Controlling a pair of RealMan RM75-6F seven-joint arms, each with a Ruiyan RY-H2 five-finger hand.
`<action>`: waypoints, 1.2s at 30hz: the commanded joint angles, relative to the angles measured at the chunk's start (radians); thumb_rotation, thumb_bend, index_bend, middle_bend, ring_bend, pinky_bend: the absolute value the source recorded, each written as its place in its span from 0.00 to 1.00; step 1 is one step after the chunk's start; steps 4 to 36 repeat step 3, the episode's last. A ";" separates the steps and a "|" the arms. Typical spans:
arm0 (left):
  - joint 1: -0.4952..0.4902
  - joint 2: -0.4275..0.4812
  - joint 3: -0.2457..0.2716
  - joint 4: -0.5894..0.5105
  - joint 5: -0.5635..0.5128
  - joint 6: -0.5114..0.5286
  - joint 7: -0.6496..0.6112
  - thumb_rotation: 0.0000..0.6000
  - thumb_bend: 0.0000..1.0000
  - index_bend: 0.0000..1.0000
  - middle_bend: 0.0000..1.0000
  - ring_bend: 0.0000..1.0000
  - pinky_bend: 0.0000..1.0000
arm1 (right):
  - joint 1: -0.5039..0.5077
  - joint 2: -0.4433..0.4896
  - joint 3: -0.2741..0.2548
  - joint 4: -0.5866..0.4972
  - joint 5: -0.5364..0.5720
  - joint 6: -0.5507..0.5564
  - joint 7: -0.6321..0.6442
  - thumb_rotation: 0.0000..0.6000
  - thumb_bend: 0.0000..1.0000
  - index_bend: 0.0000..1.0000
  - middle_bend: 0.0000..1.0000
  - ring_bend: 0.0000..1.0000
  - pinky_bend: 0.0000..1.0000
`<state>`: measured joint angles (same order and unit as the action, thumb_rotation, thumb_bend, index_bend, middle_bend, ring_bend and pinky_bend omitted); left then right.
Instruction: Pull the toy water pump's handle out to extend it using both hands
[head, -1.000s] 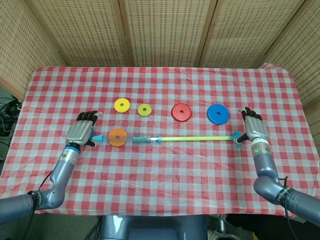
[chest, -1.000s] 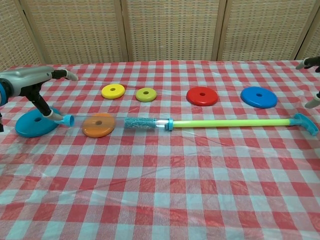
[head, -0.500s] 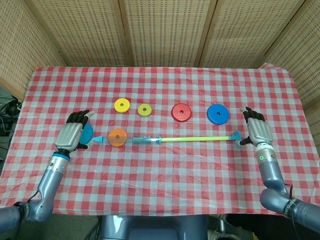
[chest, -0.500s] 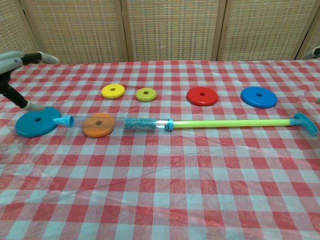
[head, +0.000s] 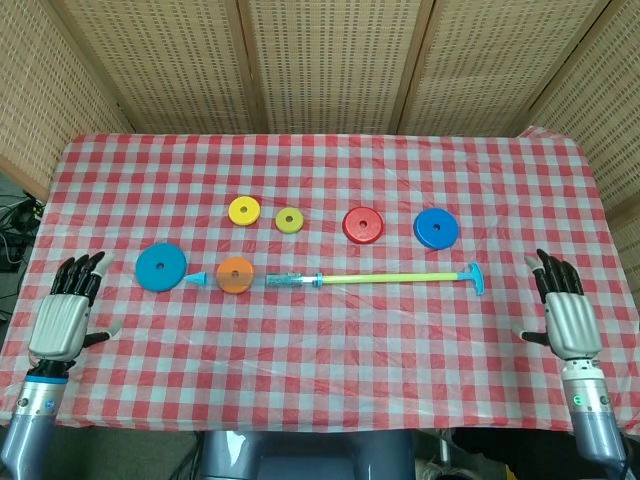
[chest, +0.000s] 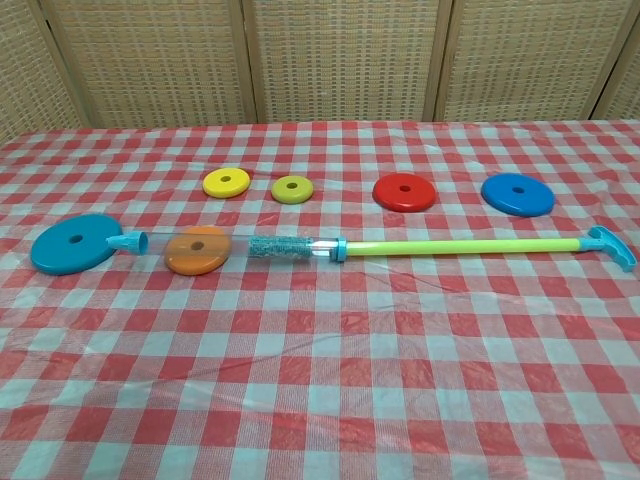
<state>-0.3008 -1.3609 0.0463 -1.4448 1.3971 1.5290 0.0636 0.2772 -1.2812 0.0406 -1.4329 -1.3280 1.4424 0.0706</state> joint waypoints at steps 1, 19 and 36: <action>0.016 -0.010 0.008 0.018 0.023 0.004 -0.010 1.00 0.18 0.05 0.00 0.00 0.00 | -0.028 -0.010 -0.018 0.004 -0.039 0.031 0.018 1.00 0.19 0.07 0.00 0.00 0.00; 0.027 -0.013 0.004 0.019 0.035 0.022 -0.002 1.00 0.18 0.05 0.00 0.00 0.00 | -0.038 -0.017 -0.024 0.011 -0.057 0.041 0.015 1.00 0.19 0.07 0.00 0.00 0.00; 0.027 -0.013 0.004 0.019 0.035 0.022 -0.002 1.00 0.18 0.05 0.00 0.00 0.00 | -0.038 -0.017 -0.024 0.011 -0.057 0.041 0.015 1.00 0.19 0.07 0.00 0.00 0.00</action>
